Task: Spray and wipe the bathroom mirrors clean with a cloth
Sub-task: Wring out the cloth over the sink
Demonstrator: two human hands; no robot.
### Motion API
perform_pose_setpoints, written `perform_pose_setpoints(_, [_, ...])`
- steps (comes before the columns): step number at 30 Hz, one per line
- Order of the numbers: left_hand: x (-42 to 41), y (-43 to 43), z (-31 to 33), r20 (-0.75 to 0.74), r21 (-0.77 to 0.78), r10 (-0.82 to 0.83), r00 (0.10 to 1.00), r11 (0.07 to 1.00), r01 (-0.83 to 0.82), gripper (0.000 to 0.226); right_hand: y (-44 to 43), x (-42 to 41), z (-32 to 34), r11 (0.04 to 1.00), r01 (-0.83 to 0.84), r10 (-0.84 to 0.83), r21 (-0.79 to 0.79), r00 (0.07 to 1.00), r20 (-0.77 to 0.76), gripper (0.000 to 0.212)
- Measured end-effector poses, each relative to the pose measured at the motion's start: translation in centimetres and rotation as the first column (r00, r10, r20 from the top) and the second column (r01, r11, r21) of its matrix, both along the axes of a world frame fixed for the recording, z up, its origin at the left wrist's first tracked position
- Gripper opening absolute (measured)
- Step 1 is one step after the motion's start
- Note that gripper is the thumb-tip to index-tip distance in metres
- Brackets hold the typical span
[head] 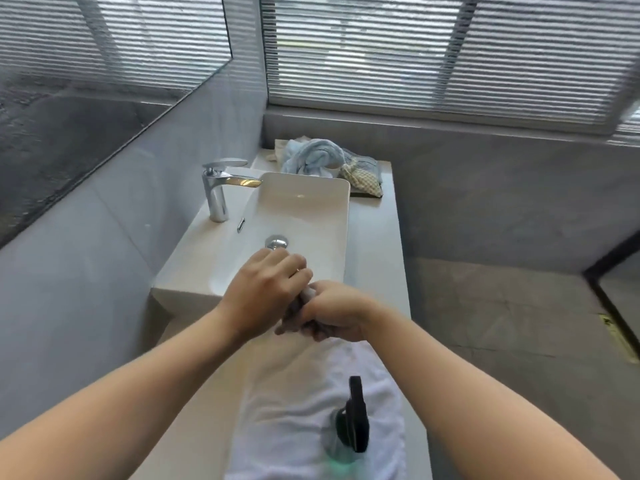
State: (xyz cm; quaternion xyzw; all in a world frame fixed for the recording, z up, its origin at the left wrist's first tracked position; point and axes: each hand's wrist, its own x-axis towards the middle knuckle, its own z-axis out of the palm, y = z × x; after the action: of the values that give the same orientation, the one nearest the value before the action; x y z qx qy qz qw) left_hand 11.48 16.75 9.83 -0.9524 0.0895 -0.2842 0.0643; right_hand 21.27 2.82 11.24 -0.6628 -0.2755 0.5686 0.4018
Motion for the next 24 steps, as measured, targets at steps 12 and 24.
perform_pose_setpoints(12, [7.7,10.9,-6.7,-0.175,-0.040,-0.144,0.974,0.990,0.139,0.027,9.7,5.6,-4.7,0.970,0.131,-0.108,-0.204,0.987,0.121,0.045])
perform_pose_setpoints(24, [12.1,15.2,-11.8,-0.359,0.147,-0.172,0.918,0.960,0.237,0.019,14.4,8.3,-10.1,0.943,0.075,-0.057,-0.325,0.996,0.065,0.064])
